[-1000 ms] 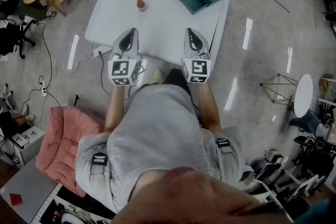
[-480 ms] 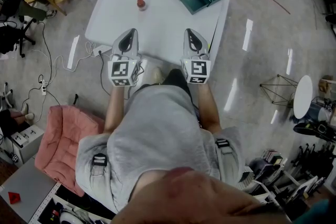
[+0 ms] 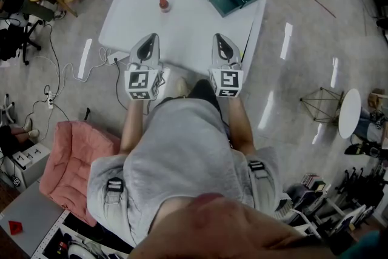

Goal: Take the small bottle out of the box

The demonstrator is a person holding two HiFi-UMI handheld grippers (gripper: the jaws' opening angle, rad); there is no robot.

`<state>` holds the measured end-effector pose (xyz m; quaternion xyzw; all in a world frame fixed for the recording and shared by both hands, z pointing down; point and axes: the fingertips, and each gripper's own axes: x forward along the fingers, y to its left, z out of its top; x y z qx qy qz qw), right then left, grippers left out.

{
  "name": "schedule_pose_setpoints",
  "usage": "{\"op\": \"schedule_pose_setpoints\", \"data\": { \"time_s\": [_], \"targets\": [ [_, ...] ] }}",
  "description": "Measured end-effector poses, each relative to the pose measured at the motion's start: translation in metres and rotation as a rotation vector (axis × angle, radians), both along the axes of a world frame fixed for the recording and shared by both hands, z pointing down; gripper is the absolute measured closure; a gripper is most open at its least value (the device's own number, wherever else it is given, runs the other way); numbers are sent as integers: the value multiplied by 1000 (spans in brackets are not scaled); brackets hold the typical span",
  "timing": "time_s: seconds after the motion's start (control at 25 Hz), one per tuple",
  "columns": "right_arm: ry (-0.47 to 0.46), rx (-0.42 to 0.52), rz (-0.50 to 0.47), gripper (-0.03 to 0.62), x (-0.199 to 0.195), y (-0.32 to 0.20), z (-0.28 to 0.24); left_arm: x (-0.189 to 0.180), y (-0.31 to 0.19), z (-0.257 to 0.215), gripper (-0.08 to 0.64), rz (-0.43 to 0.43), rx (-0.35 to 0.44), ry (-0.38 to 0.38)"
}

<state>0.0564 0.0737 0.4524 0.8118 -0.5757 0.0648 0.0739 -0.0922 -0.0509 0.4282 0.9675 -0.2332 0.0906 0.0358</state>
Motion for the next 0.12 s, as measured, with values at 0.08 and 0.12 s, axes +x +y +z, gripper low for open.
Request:
{"op": "schedule_pose_setpoints", "data": {
  "time_s": [0.08,0.12],
  "targets": [
    [3,2,-1,589,2,-1,-1,3,0,-2,548,2,1,2],
    [5,4,-1,589,3,-1,-2,4,0,-3,548,3,2,2]
  ]
}}
